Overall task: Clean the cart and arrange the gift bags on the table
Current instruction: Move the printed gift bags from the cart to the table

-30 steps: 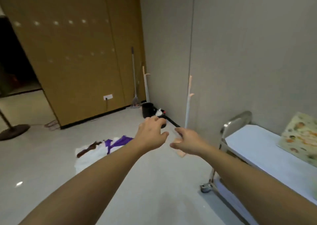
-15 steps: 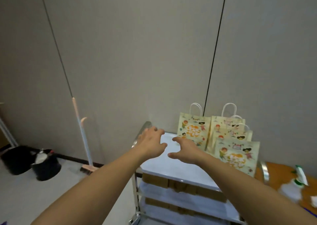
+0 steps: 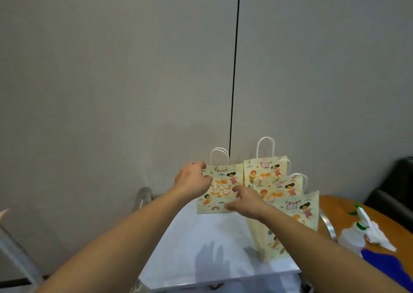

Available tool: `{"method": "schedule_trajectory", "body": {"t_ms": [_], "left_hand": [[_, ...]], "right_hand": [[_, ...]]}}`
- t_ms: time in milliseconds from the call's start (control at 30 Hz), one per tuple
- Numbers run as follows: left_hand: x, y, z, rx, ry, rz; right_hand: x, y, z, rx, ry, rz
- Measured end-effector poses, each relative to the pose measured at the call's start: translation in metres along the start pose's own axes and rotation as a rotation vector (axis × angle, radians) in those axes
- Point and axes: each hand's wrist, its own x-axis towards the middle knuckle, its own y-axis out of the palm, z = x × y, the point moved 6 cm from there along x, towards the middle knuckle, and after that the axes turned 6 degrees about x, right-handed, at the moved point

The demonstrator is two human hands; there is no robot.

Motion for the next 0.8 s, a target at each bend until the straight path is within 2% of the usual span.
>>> {"method": "schedule_trajectory", "body": {"t_ms": [167,367,467,600,800], "left_hand": [[0.073,0.019,-0.018,-0.039,0.028,-0.029],[0.151,0.038,-0.034,0.001,0.026,-0.002],[0.183,0.051,-0.044,0.046,0.046,0.047],[0.213,0.071,-0.048,0.135,0.04,0.116],[0.228,0.073,-0.044,0.038,-0.031,0.096]], "right_hand": [[0.079,-0.035,-0.018,0.058,0.065,-0.1],[0.161,-0.041,-0.04,0.069,0.107,-0.044],[0.195,-0.041,-0.05,0.092,0.109,-0.075],[0.226,-0.05,-0.054,0.155,0.118,-0.133],[0.248,-0.046,-0.063,0.146,0.185,-0.146]]}}
